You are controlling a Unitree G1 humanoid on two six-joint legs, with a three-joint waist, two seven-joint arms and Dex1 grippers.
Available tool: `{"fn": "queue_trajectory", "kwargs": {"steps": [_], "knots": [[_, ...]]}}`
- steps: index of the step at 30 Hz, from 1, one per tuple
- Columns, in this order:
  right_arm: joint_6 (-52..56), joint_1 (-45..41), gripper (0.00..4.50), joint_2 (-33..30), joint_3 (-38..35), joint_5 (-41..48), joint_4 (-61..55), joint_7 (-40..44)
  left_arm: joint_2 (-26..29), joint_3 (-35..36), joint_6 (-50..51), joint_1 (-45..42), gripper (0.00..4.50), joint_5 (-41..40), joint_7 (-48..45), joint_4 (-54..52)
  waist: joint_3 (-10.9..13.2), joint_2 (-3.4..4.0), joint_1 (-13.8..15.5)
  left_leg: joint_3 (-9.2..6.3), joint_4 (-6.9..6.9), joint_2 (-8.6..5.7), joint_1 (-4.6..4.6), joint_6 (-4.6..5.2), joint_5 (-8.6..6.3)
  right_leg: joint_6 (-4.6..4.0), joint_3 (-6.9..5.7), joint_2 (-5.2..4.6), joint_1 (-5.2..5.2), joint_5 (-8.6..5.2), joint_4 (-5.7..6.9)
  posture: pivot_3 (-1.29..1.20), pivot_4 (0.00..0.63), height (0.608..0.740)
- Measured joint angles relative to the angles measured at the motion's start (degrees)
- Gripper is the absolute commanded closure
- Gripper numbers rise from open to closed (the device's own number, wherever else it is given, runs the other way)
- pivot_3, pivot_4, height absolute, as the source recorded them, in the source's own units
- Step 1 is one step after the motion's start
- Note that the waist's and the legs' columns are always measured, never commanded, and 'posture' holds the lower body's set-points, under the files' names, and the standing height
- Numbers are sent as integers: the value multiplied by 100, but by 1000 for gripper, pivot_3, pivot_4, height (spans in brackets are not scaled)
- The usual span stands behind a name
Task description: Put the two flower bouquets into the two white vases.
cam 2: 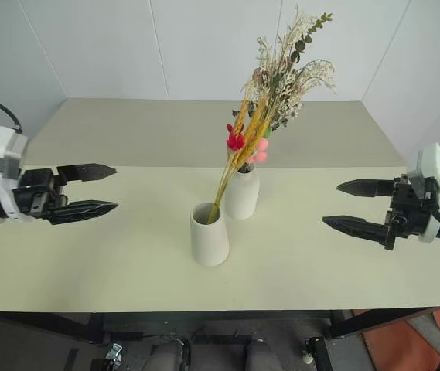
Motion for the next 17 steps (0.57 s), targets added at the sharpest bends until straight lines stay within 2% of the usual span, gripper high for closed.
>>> {"fn": "queue_trajectory", "kwargs": {"steps": [17], "knots": [[-2, 63, 0, 28, -1, -37, -47, -22, 13, 54, -1, 125, 10, -7, -12, -146, 0, 0, -5, 4, -2, 2, 1, 0, 0, 1, 1, 0, -2, 0, 1, 0, 150, 740]]}}
